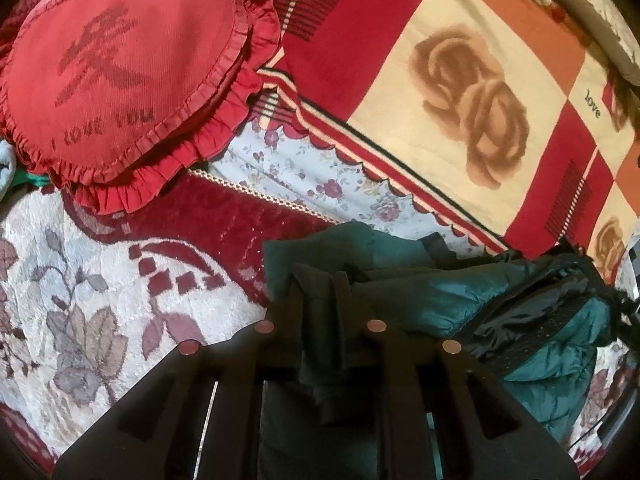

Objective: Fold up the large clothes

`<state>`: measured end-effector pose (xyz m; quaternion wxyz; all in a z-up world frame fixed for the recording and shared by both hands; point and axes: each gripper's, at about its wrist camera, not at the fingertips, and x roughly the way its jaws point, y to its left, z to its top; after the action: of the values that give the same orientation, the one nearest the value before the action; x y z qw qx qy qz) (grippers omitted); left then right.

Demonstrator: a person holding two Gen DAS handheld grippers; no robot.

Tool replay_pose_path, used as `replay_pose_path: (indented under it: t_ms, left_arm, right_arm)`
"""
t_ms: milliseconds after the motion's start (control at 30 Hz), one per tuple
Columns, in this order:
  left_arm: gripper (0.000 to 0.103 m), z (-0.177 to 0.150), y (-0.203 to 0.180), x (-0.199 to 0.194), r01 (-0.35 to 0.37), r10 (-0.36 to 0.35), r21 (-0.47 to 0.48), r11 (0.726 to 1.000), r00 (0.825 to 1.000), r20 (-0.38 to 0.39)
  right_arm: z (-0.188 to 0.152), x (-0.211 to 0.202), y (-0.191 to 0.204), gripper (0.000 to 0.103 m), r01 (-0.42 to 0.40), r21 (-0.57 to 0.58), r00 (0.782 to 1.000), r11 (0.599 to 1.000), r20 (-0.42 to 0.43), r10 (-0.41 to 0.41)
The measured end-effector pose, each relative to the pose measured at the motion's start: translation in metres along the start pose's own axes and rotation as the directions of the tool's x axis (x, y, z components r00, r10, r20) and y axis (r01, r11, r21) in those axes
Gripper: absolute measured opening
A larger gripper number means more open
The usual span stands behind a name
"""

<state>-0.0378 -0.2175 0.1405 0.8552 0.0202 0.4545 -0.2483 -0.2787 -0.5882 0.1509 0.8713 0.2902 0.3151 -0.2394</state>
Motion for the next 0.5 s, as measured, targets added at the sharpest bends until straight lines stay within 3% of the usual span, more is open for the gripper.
replay_pose_path:
  t_ms: [133,400,467,500]
  left_arm:
    - [0.015,0.003,0.002,-0.007,0.025,-0.025,-0.011,1.0,1.0,0.01]
    - [0.027,0.008,0.014,-0.015,0.113,-0.112,-0.094,0.989,0.994,0.014]
    - [0.063,0.01,0.016,-0.026,0.097,-0.092,-0.087,0.991,0.994,0.067]
    - [0.072,0.012,0.019,-0.034,0.111,-0.1,-0.094,0.989,0.989,0.112]
  right_arm:
    - [0.006,-0.018,0.006,0.083,-0.042,-0.004,0.999,0.999,0.019,0.042]
    - [-0.016,-0.042,0.044,0.083,-0.102,-0.127,0.993,0.987,0.042,0.108]
    - [-0.022,-0.042,0.056,0.083,-0.113,-0.171,0.993,0.979,0.025,0.119]
    - [-0.024,-0.04,0.06,0.083,-0.121,-0.184,0.992,0.975,0.013,0.125]
